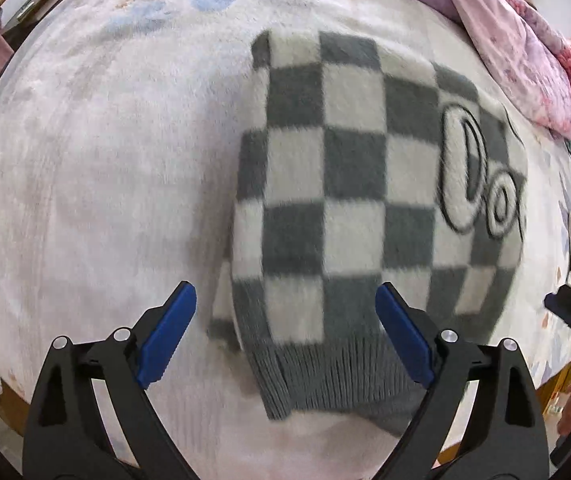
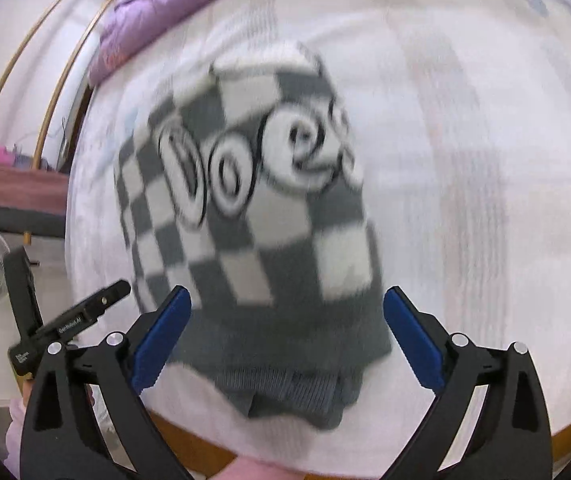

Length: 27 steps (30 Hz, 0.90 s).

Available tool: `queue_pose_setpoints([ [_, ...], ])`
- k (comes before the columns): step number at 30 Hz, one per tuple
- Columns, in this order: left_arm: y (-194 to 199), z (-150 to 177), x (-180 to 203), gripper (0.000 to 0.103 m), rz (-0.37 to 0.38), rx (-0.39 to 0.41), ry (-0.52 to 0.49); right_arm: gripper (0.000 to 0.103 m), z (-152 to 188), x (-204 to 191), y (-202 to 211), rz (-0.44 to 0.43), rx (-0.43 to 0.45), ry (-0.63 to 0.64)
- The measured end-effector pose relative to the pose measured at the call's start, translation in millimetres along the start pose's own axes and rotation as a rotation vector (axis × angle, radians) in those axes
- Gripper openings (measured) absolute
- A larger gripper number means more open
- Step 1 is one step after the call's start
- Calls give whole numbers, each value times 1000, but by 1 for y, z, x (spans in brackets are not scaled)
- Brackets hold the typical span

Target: Fold large clothes

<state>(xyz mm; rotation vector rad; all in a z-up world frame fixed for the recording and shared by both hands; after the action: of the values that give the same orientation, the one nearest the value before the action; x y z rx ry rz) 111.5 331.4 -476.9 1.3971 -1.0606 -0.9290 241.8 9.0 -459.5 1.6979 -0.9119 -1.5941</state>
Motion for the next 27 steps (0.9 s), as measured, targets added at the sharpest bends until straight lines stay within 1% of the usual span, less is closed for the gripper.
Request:
queue_pose_setpoints([
  [3,-8,-19,0,92,24,8,5,94,-25,0,-6,-15,20,29],
  [4,-15,-27,12,92,41,10,8,95,-31,0,-10,-15,24,42],
  [6,-26,-49,20,92,99,11,22,95,-45,-3,-29,-30,16,69],
  [9,-42,-71,21,93,173,20,59,95,-63,-3,-58,-39,-26,102],
  [10,-49,-79,24,94,186,22,73,95,-70,0,-69,-29,-40,111],
  [11,-59,-89,22,94,209,26,94,95,-73,5,-71,-18,-51,117],
  [12,-68,-97,21,98,245,19,112,95,-77,12,-79,-7,-67,122],
  [13,-79,-105,27,98,283,5,122,95,-81,20,-94,-8,-105,126],
  [14,-86,-108,28,98,334,-15,129,95,-84,21,-100,-71,-119,124],
  [16,-97,-116,30,98,421,-39,131,96,-88,22,-109,-162,-144,131],
  [18,-98,-117,31,98,490,-21,93,97,-88,24,-112,-232,-163,133],
  [19,-99,-117,32,98,521,-10,81,97,-87,28,-115,-286,-172,112],
  [20,-101,-118,33,98,552,-4,77,97,-87,29,-117,-319,-177,98],
  [22,-102,-117,31,98,619,2,79,97,-82,34,-128,-454,-197,3],
  [23,-101,-115,30,98,655,-4,79,97,-80,36,-133,-510,-190,-49],
  [24,-100,-115,30,98,707,-20,85,97,-78,37,-133,-531,-163,-57],
  [25,-100,-113,33,98,763,-54,89,97,-78,36,-131,-528,-130,-35],
  [26,-99,-109,40,98,844,-117,90,97,-77,35,-130,-528,-104,-38],
  [27,-98,-97,53,98,946,-228,82,97,-75,36,-129,-534,-86,-54],
])
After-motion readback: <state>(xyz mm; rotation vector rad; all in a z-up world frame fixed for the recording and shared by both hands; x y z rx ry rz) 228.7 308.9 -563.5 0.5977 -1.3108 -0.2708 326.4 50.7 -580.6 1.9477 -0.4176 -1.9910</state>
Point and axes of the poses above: each gripper's, at about its wrist camera, not at the fingertips, and y roughly against the way its jaws point, x to its right, z to its underside, the point moved 10 cm from there along -y, roughly the way its jaws point, and after that the axes turned 10 degrees about -z, right-handed, at the moved point
